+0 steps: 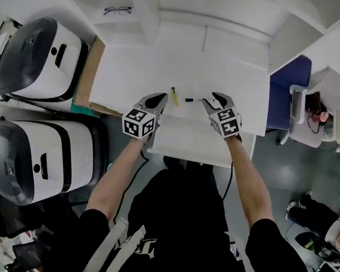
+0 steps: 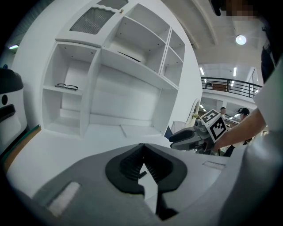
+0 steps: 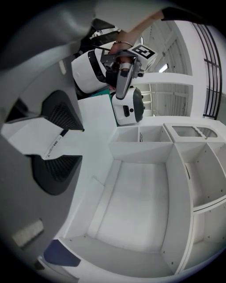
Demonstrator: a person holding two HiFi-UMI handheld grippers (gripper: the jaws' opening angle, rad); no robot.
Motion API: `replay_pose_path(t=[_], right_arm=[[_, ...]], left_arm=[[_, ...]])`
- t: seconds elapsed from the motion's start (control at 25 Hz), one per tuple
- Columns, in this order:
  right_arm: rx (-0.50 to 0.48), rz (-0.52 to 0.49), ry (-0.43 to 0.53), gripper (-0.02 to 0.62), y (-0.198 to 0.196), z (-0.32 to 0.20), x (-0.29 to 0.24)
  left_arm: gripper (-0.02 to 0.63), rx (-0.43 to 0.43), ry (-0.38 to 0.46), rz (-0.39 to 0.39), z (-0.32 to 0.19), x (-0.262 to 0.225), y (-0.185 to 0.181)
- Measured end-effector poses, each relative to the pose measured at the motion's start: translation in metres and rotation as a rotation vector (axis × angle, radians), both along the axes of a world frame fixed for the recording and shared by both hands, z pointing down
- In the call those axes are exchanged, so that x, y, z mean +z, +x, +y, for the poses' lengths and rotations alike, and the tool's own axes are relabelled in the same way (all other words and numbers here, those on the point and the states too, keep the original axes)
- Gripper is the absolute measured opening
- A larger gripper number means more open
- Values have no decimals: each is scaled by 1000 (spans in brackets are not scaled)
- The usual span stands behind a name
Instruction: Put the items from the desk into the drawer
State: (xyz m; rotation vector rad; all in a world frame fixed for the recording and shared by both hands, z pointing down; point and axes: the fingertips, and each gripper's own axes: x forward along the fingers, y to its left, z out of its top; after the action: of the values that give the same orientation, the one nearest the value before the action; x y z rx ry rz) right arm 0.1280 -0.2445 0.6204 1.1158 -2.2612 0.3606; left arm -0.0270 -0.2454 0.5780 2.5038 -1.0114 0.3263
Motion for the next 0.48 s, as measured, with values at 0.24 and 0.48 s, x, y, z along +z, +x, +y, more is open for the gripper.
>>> replay_pose_path(t=[0.24,0.48], right_arm=[[-82,21,-23,183,0,-12,15],[-147,53,-81,183,-3,-19,45]], left_arm=[[0,-20,-36,-6,-10,15,9],[0,-56,-73,1,-16,31,7]])
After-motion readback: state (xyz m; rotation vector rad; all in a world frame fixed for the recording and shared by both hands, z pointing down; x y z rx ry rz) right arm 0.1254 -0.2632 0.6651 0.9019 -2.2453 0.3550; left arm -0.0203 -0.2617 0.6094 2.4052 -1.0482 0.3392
